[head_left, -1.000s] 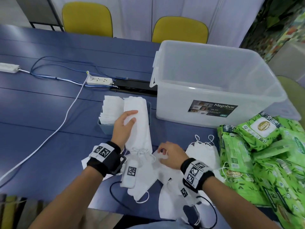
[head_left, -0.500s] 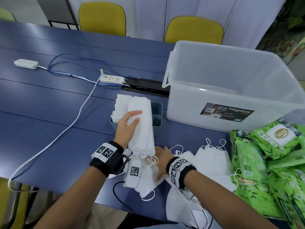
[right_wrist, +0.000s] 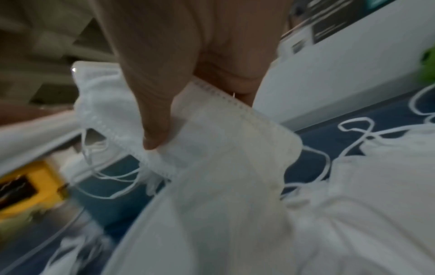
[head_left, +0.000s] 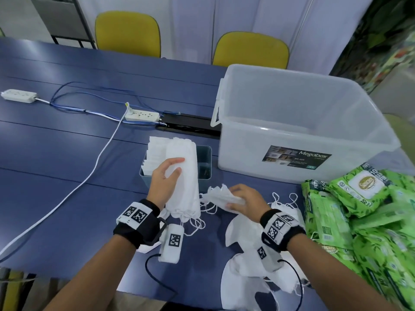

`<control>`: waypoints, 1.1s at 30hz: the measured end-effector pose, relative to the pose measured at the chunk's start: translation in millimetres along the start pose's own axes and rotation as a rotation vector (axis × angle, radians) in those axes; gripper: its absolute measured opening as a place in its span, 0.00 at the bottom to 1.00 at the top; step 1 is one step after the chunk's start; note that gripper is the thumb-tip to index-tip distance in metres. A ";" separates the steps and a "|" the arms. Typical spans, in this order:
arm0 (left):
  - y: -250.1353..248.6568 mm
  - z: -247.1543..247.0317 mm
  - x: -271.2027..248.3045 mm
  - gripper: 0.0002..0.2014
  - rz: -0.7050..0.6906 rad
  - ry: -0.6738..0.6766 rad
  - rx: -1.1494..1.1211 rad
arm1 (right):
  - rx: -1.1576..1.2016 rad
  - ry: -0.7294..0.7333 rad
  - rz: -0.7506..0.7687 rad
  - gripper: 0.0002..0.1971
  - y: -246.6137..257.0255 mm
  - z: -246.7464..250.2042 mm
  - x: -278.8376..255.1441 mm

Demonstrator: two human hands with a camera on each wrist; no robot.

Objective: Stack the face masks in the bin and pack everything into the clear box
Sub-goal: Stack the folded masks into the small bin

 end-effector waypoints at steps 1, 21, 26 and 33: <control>-0.6 -4.8 1.2 0.13 -0.006 0.012 0.002 | 0.064 -0.048 -0.024 0.19 -5.2 12.2 -2.9; -31.5 -107.0 -1.0 0.16 -0.161 0.337 0.046 | 0.766 -0.591 -0.195 0.10 -69.6 124.8 -84.9; -41.5 -131.3 -9.1 0.14 -0.195 0.399 0.051 | 0.854 -0.634 -0.153 0.12 -69.0 129.6 -82.2; -55.6 -173.1 -20.7 0.11 -0.106 0.439 -0.018 | 0.888 -0.586 -0.128 0.09 -51.2 113.3 -68.9</control>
Point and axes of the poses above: each hand's wrist, its own x-axis towards the middle knuckle, its own z-axis out of the back of the hand, y = z × x, the point moved 8 cm from there along x, towards the middle knuckle, and after that the axes turned 7 degrees about -z, right-handed, at the moved point
